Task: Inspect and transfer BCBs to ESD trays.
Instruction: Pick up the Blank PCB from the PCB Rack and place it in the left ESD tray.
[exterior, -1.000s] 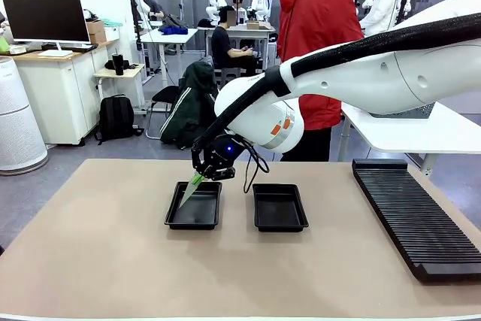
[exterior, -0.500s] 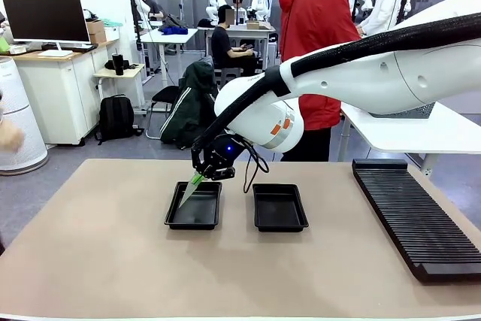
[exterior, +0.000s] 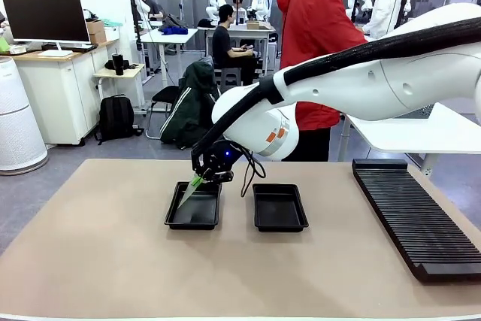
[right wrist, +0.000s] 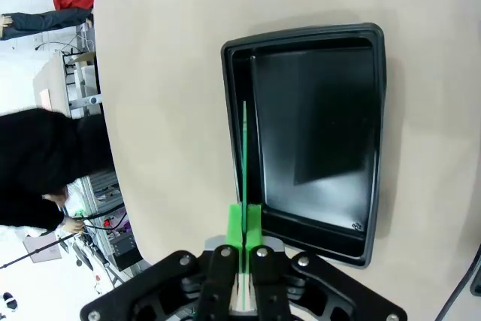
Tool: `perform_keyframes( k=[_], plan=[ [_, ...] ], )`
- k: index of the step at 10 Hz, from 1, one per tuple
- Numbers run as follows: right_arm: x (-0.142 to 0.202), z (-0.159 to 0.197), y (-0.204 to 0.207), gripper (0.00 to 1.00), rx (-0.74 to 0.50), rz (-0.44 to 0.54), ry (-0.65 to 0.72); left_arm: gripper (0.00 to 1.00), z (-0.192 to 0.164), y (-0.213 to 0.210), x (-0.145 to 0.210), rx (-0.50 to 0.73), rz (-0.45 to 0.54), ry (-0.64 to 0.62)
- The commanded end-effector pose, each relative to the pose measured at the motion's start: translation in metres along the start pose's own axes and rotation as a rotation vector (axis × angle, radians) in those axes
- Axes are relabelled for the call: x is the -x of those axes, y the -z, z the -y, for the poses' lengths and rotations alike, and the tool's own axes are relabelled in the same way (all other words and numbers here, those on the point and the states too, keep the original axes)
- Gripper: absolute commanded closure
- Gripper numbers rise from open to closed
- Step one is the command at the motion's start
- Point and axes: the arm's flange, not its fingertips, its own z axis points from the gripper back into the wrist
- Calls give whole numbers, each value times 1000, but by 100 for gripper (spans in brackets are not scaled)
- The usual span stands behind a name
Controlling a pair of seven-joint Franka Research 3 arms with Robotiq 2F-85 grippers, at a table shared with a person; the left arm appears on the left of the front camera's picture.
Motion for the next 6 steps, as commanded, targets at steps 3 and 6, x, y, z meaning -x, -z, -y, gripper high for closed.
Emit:
perform_keyframes(
  k=[3,6],
  plan=[
    [-2,4,23,98,-61,2,-38,0,-1,0,1,-2,-2,-2],
    [-9,10,32,98,-54,3,-39,0,-1,0,1,-2,-2,-2]
  ],
)
